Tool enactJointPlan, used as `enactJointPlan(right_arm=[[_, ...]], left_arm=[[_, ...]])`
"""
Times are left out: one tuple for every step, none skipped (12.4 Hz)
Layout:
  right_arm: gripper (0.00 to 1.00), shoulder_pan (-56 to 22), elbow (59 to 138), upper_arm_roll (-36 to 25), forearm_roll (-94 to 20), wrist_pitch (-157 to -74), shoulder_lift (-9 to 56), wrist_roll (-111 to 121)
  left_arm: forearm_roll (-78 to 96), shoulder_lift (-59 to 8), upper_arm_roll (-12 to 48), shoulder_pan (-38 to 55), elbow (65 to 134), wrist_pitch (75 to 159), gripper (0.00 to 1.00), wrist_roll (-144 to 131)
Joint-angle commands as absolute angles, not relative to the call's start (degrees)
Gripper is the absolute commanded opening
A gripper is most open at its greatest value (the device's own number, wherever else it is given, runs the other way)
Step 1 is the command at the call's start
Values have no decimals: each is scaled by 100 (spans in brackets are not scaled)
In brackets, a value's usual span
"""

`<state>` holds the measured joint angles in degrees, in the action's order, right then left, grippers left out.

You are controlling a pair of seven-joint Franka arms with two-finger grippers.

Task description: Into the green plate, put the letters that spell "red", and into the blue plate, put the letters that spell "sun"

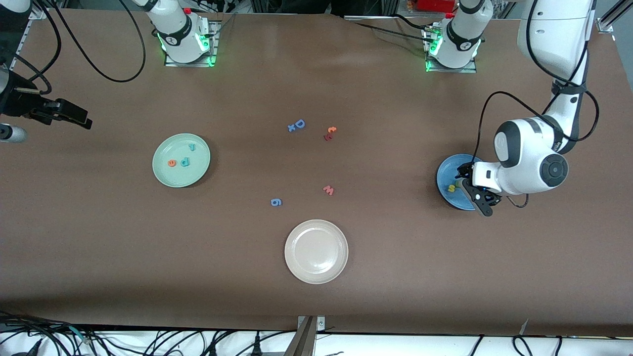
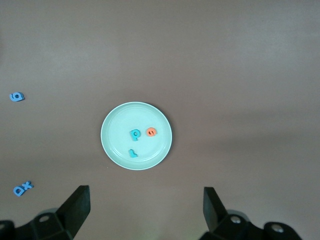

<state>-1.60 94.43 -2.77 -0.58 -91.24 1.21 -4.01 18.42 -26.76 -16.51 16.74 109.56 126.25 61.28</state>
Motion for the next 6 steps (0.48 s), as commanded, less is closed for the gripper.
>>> enactJointPlan(right_arm=[[100,-9,9325,-97,79,-9123,158,-335],[100,43,9325,-97,62,-9106,167,-282],[100,35,9308,-97,62,-9123,193,-238],[100,35,9212,-105,53,-9114,211,-237],[100,61,9046,-114,18,-9001,237,-202],[100,18,8974,-97,18,-8904,272,-246]], left_arm=[[1645,-2005,-1626,1635,10882,12193,100,5435],[1470,-1882,-1617,1635,10716,11947,100,5031],[1363,-1724,-1617,1643,10557,11683,100,4549],[1258,-1549,-1600,1644,10486,11498,100,4100],[1065,-1355,-1556,1652,10477,11470,100,3809],[907,-1214,-1512,1652,10459,11409,100,3536]])
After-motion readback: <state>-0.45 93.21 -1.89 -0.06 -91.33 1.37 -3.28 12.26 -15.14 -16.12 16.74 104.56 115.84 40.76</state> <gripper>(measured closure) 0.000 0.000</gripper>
